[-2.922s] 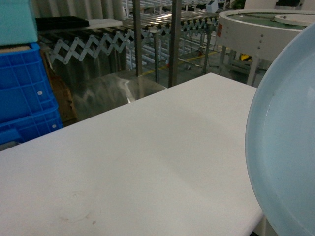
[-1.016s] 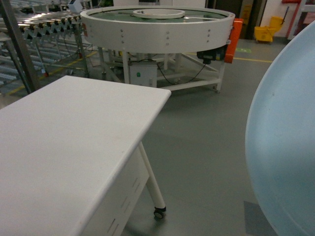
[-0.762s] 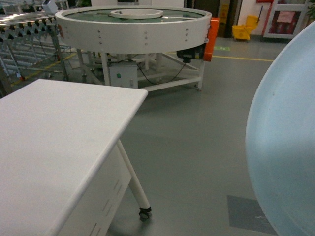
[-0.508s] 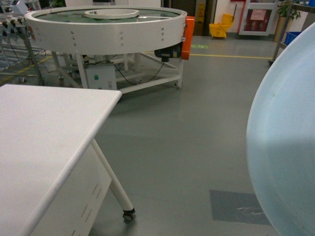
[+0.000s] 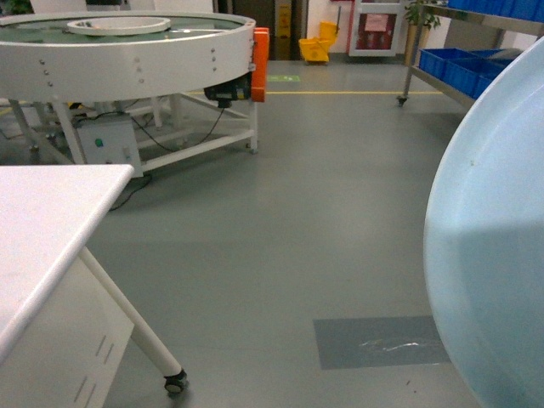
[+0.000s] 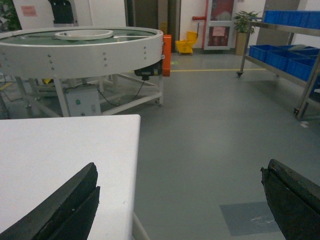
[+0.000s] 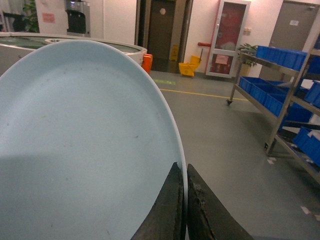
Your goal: Place blue tray on left shelf second layer neatly
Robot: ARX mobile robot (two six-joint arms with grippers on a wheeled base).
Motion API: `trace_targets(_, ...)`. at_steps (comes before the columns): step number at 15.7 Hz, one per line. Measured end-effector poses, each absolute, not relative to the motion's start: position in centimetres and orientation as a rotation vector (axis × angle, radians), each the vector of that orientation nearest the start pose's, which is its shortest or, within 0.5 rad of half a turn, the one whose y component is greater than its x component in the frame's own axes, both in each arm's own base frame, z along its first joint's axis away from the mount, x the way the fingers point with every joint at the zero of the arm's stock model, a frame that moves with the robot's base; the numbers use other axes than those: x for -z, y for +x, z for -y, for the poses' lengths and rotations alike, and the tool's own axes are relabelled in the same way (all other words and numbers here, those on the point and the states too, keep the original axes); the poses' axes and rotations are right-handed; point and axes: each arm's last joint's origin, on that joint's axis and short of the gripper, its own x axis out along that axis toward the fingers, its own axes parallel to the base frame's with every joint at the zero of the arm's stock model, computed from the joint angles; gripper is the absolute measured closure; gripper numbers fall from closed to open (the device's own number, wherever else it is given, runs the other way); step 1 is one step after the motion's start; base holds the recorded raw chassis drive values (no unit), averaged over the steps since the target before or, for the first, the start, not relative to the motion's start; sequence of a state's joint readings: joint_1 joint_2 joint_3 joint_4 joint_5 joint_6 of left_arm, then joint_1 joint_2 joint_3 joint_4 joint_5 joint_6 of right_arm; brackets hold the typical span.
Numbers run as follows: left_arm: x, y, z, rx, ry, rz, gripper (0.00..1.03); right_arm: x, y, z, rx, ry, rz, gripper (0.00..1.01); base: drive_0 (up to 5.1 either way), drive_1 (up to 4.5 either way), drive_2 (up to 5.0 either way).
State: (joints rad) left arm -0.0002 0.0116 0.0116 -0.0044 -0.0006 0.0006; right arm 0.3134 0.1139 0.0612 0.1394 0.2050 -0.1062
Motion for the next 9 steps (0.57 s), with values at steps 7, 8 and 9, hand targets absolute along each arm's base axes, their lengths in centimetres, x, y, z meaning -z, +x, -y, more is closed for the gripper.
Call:
trace_targets(7,-16.61,9.77,0.0,0.0,0.001,-0.004,0.05,-18.89,9.81,-2.56,-0.104,-0.084,0.09,0.99,-1.6,-1.56,-1.6)
trace_targets(8,-16.61,9.77,0.0,0.0,0.001,-0.004,0.05,-18.88,9.81,-2.56,-0.104,-0.084,0.089,0.99,-1.5,-1.52,-1.5)
trace_targets(9,-16.61,9.77,0.0,0.0,0.001,-0.004,0.05,-18.89,9.81,-2.56,-0.104,-0.084,0.09,0.99,-1.5,-1.52,-1.5)
